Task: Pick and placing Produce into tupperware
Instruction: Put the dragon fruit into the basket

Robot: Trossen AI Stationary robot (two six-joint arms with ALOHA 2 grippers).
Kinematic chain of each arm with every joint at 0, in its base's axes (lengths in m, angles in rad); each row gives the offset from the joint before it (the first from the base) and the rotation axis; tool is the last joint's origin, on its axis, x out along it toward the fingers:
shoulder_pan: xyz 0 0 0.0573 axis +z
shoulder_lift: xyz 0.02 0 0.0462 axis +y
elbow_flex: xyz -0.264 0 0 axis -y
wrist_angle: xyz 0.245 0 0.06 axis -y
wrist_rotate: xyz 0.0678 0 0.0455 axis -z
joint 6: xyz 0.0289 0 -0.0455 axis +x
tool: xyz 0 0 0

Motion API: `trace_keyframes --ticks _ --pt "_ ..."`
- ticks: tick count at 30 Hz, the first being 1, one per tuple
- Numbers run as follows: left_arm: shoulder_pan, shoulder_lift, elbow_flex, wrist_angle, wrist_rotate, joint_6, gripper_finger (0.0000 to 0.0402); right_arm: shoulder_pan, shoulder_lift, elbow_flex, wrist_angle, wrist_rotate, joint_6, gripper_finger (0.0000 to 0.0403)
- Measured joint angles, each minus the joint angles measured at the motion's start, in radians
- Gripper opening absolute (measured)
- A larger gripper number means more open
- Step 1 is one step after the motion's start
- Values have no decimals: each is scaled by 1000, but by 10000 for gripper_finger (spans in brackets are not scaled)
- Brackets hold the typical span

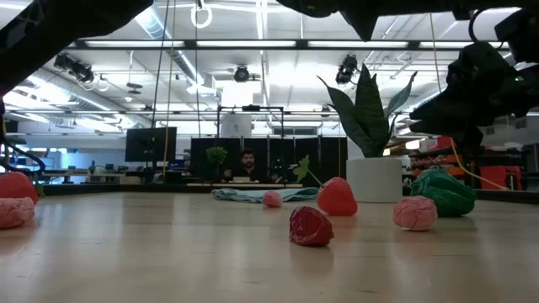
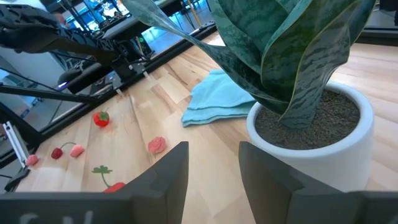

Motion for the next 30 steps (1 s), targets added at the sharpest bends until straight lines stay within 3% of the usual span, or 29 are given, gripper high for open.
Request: trace_keyframes --ticks 6,12,17,30 --pt "32 0 0 7 -7 108 240 0 0 0 0 0 1 149" --pt "77 0 0 9 -16 -15 245 0 0 0 0 0 1 149" --pt "64 0 0 -1 -11 -27 239 0 0 0 0 0 0 149" --pt "-18 12 -2 -52 -11 181 258 0 0 0 0 0 0 149"
